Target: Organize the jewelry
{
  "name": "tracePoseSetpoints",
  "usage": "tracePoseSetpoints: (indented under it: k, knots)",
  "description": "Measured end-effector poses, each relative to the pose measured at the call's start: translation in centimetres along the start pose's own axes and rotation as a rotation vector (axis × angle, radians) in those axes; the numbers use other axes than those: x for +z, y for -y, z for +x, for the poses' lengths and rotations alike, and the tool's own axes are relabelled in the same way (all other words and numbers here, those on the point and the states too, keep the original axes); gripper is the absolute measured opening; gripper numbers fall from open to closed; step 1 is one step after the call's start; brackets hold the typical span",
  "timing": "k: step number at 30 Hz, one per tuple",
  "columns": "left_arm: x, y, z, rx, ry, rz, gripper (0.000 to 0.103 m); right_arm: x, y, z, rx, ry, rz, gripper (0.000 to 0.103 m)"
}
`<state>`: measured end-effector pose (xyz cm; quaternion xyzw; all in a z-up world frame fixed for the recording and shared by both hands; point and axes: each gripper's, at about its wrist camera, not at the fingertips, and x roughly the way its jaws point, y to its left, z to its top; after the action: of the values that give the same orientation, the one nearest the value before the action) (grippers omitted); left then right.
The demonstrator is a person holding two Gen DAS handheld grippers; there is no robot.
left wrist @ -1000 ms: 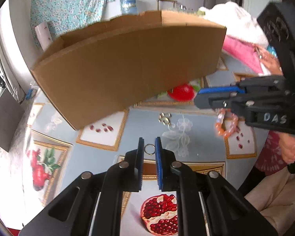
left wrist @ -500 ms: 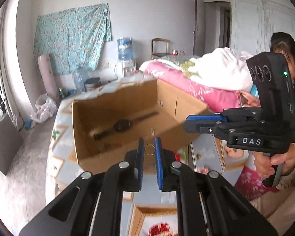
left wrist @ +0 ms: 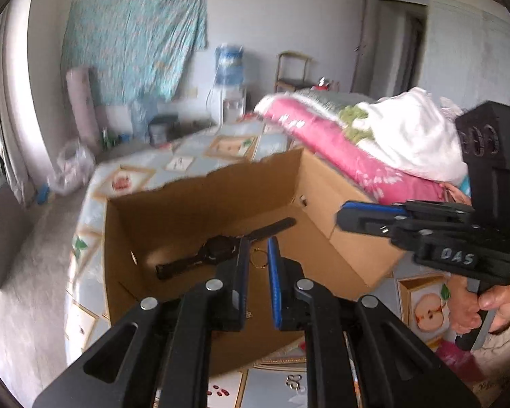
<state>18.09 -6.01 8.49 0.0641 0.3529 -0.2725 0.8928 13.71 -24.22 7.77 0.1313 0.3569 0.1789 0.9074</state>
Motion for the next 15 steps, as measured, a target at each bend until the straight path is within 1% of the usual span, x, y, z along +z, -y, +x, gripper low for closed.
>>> tracePoseSetpoints:
  k: [4,6,8,10,12,14,15]
  knots:
    - [1.4,-1.9,3.1,-0.044,-0.078,-0.085,0.01,1.4,1.7,1.3,0.014,-0.056,0.042,0.01]
    - [1.8,-2.4,4.3,-0.06,-0.1,-0.114,0.011,1.8,2.2,1.6,0.014,-0.062,0.05,0.013]
    - [2.1,-2.8,5.5,-0.076,-0.133,-0.142,0.011,2.1,2.5,2.0,0.015,-0.073,0.056,0.013]
    - [2.4,-2.9,6.2,-0.069,-0.148,-0.152,0.011,2.2,2.8,2.2,0.016,-0.075,0.066,0.015]
    - [2.6,-2.9,6.9,-0.078,-0.162,-0.152,0.011,2.2,3.1,2.1,0.019,-0.071,0.078,0.02]
    - [2.6,-2.9,7.4,-0.089,-0.173,-0.162,0.015,2.2,3.3,1.9,0.026,-0.063,0.086,0.022]
    - [2.6,-2.9,7.6,-0.096,-0.174,-0.169,0.02,2.2,3.4,1.9,0.025,-0.06,0.089,0.023]
